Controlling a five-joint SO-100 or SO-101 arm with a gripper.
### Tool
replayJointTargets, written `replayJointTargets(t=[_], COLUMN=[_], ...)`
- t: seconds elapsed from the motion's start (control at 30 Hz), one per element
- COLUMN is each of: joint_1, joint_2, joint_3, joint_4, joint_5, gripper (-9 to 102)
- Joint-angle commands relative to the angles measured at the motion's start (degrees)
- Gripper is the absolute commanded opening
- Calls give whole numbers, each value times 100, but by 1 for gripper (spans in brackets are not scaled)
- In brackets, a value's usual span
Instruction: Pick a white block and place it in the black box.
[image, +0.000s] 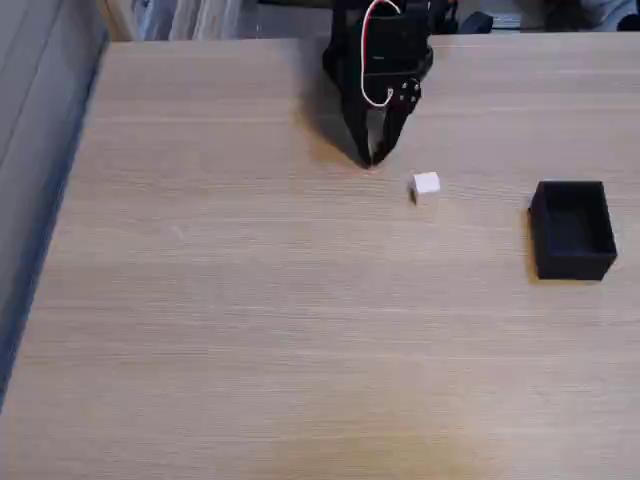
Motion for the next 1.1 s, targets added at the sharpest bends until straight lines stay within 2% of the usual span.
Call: replayJointTargets(t=[0.0, 1.07], joint_1=[-439, -202], joint_2=[35, 35], joint_3=[88, 88], joint_4=[18, 18], joint_5=[-141, -97], gripper=[0, 0])
